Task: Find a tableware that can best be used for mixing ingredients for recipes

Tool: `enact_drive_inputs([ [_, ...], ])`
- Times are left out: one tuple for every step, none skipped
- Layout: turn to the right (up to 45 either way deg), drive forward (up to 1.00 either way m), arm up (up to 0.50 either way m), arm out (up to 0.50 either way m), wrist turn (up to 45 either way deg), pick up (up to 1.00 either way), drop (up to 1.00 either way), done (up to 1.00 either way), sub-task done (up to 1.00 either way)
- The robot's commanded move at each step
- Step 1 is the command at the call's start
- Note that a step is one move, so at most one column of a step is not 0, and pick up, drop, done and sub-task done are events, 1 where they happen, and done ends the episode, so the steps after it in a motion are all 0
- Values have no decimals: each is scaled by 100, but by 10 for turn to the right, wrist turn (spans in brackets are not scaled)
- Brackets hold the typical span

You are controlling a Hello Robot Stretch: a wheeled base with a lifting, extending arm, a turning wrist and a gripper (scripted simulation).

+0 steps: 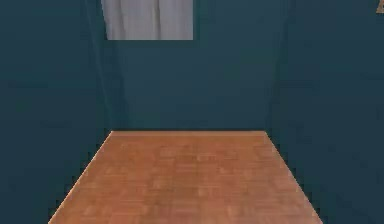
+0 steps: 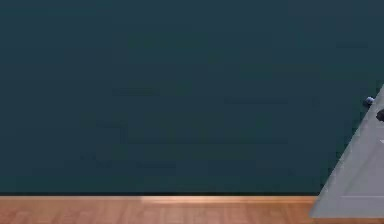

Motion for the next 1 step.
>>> enact_drive_inputs([
  [450, 0, 0, 0, 0, 0, 0, 0, 0],
])
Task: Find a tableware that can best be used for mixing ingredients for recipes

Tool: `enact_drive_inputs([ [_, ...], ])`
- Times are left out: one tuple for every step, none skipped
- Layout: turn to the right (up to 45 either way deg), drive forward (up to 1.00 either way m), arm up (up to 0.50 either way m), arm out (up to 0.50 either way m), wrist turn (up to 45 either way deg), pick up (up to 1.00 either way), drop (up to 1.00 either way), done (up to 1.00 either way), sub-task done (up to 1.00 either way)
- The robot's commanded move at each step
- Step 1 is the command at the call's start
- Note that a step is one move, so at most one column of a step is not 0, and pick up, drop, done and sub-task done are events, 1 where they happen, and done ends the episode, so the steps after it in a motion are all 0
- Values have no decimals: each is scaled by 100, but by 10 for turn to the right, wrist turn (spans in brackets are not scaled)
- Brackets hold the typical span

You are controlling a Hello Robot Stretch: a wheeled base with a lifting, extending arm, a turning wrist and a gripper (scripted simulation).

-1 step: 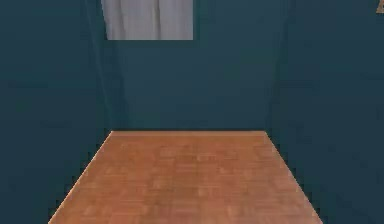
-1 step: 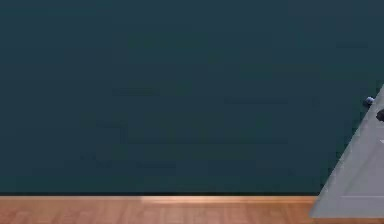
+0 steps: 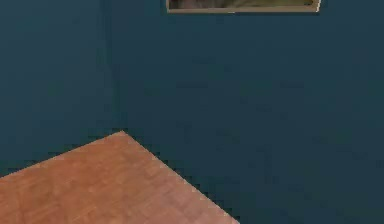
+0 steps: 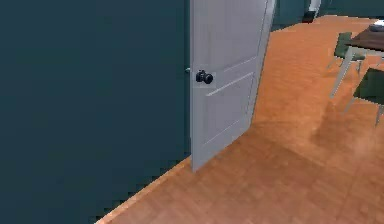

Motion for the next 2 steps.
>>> enact_drive_inputs([
  [450, 0, 0, 0, 0, 0, 0, 0, 0],
  [450, 0, 0, 0, 0, 0, 0, 0, 0],
])
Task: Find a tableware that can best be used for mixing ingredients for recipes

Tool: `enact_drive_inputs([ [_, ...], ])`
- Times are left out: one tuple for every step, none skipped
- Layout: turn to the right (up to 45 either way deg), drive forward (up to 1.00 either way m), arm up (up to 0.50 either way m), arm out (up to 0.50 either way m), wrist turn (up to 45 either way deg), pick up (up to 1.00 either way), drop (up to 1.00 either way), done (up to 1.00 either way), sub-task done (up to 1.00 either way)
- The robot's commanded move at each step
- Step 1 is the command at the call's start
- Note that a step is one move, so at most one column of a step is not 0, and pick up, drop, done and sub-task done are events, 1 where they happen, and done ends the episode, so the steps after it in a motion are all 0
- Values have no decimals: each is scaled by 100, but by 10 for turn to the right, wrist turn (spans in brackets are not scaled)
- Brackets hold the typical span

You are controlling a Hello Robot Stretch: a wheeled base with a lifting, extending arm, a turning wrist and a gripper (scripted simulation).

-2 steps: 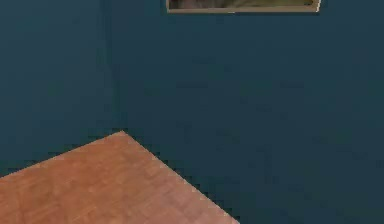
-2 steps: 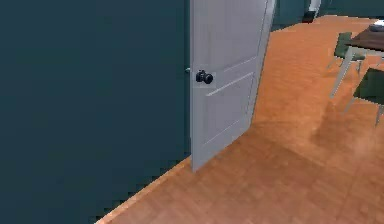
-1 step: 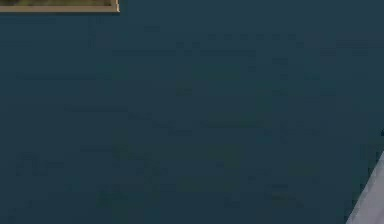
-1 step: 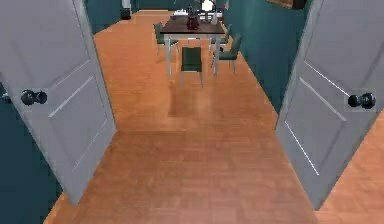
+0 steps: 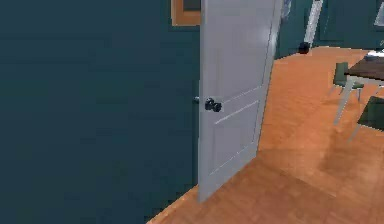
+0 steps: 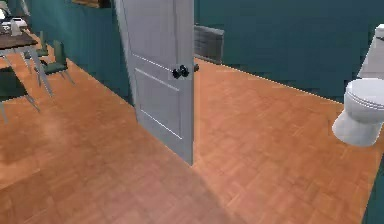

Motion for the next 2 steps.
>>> enact_drive_inputs([
  [360, 0, 0, 0, 0, 0, 0, 0, 0],
  [0, 100, 0, 0, 0, 0, 0, 0, 0],
])
